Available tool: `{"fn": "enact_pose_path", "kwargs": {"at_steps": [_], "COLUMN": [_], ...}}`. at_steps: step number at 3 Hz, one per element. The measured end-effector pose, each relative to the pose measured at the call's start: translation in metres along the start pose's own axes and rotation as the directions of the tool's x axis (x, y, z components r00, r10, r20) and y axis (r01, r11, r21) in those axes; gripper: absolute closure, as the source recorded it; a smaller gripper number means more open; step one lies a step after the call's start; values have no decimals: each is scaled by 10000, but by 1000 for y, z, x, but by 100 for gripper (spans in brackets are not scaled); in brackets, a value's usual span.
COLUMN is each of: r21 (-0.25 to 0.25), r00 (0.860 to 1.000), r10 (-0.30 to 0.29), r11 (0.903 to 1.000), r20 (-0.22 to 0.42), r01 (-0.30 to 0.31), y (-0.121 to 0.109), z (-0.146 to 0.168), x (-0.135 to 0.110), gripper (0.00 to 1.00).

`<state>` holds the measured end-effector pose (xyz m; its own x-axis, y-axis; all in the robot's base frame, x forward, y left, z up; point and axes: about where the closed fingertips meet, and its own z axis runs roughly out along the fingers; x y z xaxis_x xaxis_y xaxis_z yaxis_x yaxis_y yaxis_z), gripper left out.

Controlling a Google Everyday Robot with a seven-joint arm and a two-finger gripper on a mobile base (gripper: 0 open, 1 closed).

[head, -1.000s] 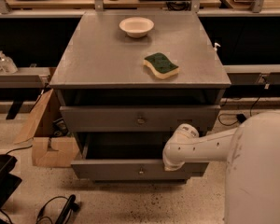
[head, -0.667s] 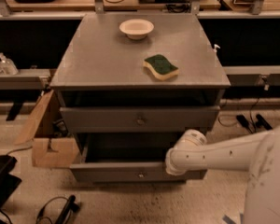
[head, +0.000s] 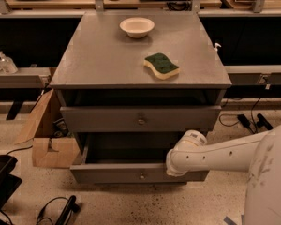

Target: Open middle drawer

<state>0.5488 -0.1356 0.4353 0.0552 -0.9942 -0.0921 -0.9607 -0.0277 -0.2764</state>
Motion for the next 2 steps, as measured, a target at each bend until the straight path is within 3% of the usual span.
{"fn": "enact_pose_path", "kwargs": {"at_steps": [1, 2], "r21": [-20, -48], "r00": [10000, 10000], "r10": [-4, -8], "r11": [10000, 10000], "r20": [1, 3], "r01": [4, 8], "y": [1, 2], "z": [1, 2], "x": [0, 0], "gripper": [58, 27]}}
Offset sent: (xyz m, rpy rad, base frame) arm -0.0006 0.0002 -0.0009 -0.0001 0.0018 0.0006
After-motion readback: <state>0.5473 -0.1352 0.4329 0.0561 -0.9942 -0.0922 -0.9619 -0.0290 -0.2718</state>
